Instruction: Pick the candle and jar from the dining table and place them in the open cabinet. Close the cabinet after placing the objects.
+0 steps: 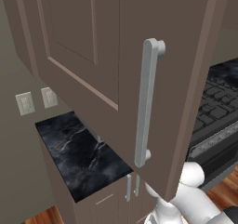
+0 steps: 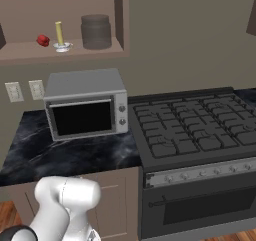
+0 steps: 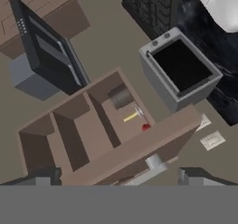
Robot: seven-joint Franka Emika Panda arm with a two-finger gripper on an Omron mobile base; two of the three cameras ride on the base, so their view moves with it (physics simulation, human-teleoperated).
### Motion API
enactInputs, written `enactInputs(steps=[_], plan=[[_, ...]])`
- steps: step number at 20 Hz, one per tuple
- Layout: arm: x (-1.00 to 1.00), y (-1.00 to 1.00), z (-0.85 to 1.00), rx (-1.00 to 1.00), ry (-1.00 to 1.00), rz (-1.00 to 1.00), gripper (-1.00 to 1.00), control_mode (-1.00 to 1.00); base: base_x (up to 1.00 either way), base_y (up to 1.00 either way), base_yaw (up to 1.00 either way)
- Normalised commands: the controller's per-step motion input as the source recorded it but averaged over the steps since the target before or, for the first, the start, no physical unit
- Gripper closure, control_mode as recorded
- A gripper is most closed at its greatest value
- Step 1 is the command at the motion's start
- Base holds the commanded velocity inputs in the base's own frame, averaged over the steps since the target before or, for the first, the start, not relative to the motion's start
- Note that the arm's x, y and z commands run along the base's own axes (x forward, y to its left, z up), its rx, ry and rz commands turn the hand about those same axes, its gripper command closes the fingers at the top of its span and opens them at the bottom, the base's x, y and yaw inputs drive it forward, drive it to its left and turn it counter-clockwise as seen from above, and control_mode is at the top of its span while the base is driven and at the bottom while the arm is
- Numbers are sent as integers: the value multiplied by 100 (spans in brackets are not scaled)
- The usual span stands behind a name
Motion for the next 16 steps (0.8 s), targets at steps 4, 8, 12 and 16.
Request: enactInputs(steps=[4,8,12,16], plan=[[45,0,0,0,0,0,-100,-100,0,0,0],[33,6,-1,0,0,0,-100,-100,0,0,0],[7,26,-3,-1,0,0,-100,-100,0,0,0],[0,29,-11,-9,0,0,-100,-100,0,0,0]])
